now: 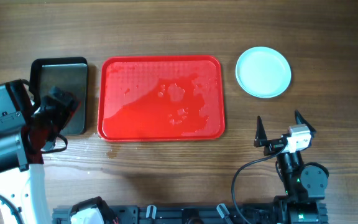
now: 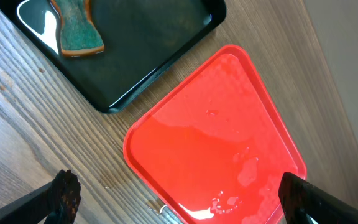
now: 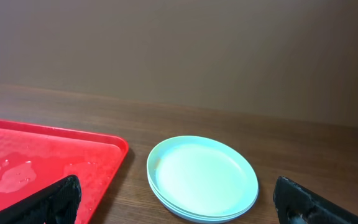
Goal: Clean dirty plates on tray and stack at the side
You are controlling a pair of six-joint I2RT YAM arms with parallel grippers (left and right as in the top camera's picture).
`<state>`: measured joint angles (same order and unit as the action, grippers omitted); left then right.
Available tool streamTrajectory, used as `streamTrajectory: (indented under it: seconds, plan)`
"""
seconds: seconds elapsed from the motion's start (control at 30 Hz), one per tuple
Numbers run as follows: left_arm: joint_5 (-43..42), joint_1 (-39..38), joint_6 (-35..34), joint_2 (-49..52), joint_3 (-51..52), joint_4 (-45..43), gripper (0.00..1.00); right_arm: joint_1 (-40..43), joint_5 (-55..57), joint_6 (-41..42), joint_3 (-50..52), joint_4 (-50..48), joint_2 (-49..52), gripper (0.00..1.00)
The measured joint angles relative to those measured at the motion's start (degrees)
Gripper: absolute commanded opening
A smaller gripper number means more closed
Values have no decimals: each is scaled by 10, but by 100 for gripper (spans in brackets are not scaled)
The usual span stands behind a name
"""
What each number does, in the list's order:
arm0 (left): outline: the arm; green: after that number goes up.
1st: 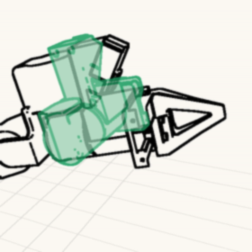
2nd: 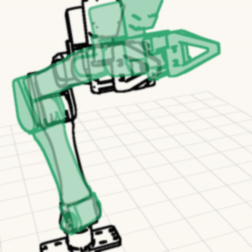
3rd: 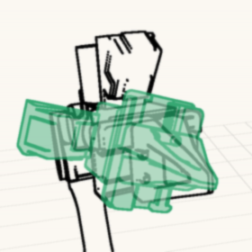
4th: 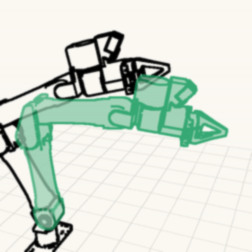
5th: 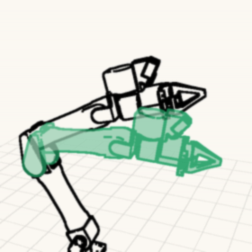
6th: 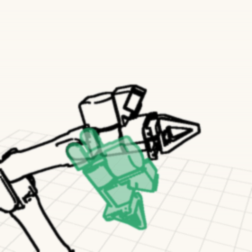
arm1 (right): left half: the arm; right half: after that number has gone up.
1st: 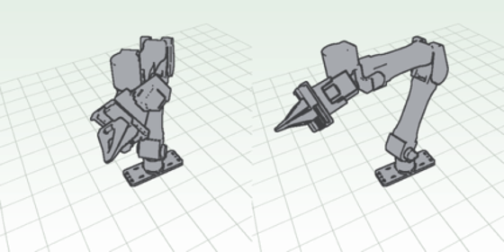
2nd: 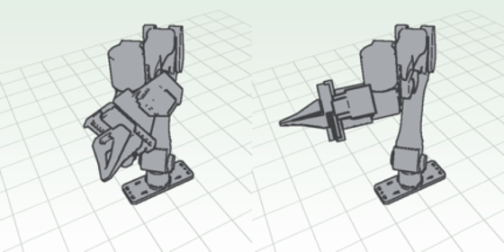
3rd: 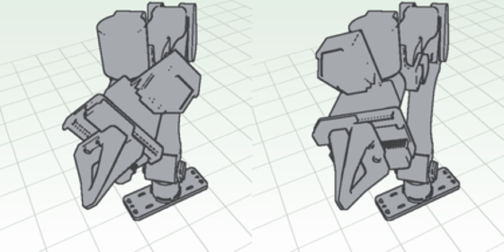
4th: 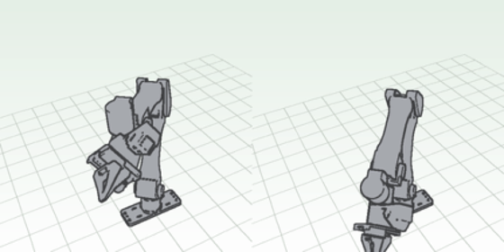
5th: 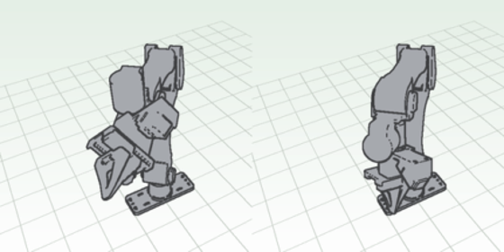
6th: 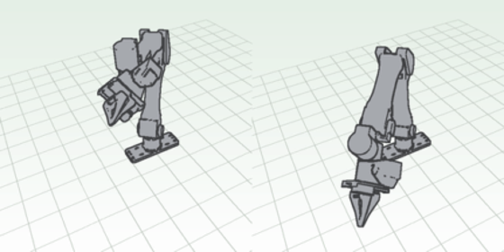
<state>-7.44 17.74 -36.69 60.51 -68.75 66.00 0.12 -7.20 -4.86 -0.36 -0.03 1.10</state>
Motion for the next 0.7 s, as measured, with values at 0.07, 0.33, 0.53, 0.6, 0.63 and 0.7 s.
streamTrajectory:
  seconds: [0.07,0.33,0.53,0.6,0.63,0.7]
  plan:
    - [0,0,0,0,0,0,100,0,0,0,0,0,0,100]
    - [42,0,0,-4,0,-8,100,0,0,0,0,0,0,100]
    - [61,-39,13,-100,65,-61,100,0,0,0,0,0,-1,100]
    - [40,-66,33,-149,128,-138,100,0,0,0,0,0,-2,100]
    - [24,-79,44,-174,162,-183,100,0,0,0,0,0,-2,100]
    - [-7,-106,63,-231,239,-265,100,0,1,0,0,0,-2,100]
